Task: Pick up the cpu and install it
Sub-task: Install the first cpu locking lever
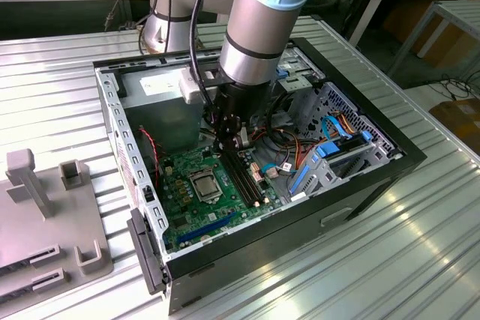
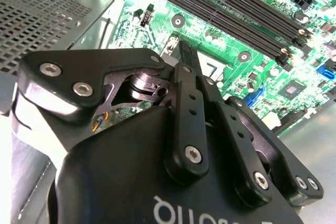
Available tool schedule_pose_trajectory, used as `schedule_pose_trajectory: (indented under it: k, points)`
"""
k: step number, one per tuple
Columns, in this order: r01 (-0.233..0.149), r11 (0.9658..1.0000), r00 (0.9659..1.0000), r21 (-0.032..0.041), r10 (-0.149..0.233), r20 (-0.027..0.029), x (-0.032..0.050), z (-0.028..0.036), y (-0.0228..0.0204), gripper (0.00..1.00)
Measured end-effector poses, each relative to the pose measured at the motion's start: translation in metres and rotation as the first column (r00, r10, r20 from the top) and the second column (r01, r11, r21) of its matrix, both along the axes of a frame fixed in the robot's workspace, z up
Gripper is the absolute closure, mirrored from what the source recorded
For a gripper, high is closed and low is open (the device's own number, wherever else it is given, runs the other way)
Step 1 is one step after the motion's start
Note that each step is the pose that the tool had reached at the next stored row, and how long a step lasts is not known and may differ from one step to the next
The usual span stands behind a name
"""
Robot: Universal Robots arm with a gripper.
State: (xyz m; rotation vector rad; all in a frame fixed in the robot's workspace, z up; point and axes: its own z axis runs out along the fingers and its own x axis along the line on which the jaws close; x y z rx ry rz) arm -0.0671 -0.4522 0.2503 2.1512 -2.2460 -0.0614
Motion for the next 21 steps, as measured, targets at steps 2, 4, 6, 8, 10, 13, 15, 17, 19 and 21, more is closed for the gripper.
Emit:
schedule_pose_trajectory:
  k: [2, 4, 6, 8, 10, 13, 15, 17, 19, 21]
  points:
    - [-0.011, 0.9999, 0.9999, -0.0001, 0.011, -0.0001, -0.0004, -0.0001, -0.0001, 0.89]
    - [-0.017, 0.9999, 0.9999, 0.0000, 0.017, 0.0000, -0.0004, -0.0003, -0.0001, 0.89]
    - [-0.022, 0.9998, 0.9998, 0.0005, 0.022, 0.0002, -0.0005, -0.0006, -0.0003, 0.89]
    - [-0.031, 0.9995, 0.9995, 0.0001, 0.031, 0.0000, -0.0004, -0.0009, -0.0016, 0.89]
    - [-0.044, 0.9991, 0.9991, 0.0000, 0.044, 0.0000, -0.0004, -0.0010, -0.0035, 0.89]
    - [-0.053, 0.9986, 0.9986, -0.0001, 0.053, 0.0000, -0.0004, -0.0016, -0.0054, 0.89]
    - [-0.056, 0.9984, 0.9984, -0.0002, 0.056, 0.0000, -0.0004, -0.0018, -0.0064, 0.89]
    - [-0.062, 0.9981, 0.9981, -0.0004, 0.062, 0.0000, -0.0004, -0.0027, -0.0083, 0.89]
    - [-0.063, 0.9980, 0.9980, -0.0003, 0.063, 0.0000, -0.0004, -0.0035, -0.0088, 0.89]
    - [-0.063, 0.9980, 0.9980, -0.0006, 0.063, -0.0001, -0.0006, -0.0038, -0.0096, 0.89]
